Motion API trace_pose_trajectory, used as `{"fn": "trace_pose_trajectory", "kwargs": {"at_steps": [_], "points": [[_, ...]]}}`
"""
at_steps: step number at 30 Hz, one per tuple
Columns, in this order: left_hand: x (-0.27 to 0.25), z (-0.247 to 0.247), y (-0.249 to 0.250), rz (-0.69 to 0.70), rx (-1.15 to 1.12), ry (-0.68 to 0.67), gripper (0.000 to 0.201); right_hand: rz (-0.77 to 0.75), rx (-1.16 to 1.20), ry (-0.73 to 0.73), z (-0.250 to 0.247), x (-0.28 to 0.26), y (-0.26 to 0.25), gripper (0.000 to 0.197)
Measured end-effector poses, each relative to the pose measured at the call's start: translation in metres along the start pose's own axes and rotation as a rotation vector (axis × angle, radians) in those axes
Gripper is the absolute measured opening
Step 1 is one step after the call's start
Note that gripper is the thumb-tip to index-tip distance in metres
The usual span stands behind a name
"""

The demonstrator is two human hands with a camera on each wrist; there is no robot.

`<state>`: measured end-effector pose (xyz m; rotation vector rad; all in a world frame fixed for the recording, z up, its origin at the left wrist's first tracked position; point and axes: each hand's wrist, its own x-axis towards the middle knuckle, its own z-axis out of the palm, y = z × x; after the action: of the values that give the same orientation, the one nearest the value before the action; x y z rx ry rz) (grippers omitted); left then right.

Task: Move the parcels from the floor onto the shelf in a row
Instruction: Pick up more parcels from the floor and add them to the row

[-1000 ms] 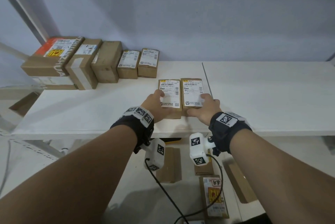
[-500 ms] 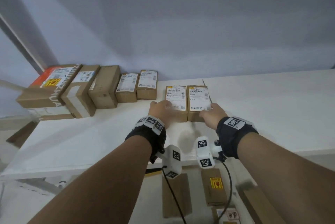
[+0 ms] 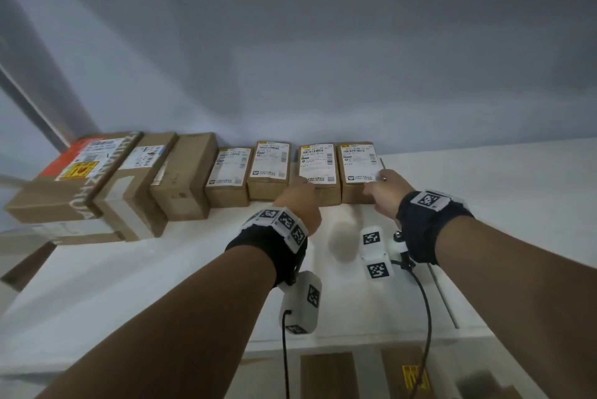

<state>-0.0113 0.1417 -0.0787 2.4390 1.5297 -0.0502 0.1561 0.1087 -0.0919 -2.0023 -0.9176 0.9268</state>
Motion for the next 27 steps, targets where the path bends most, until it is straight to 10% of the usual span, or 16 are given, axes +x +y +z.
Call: {"fn": "trace_pose_trajectory", "kwargs": {"at_steps": [20, 27], "points": [[-0.007, -0.013, -0.027, -0.049, -0.186, 0.009, 0.059, 0.098, 0.059, -0.055, 0.01, -0.007, -0.033, 0.081], [-0.055, -0.017, -0.015, -0.059, -0.27, 0.021, 0.048, 0.126, 0.011, -0.099, -0.025, -0.054, -0.033, 0.048]]}}
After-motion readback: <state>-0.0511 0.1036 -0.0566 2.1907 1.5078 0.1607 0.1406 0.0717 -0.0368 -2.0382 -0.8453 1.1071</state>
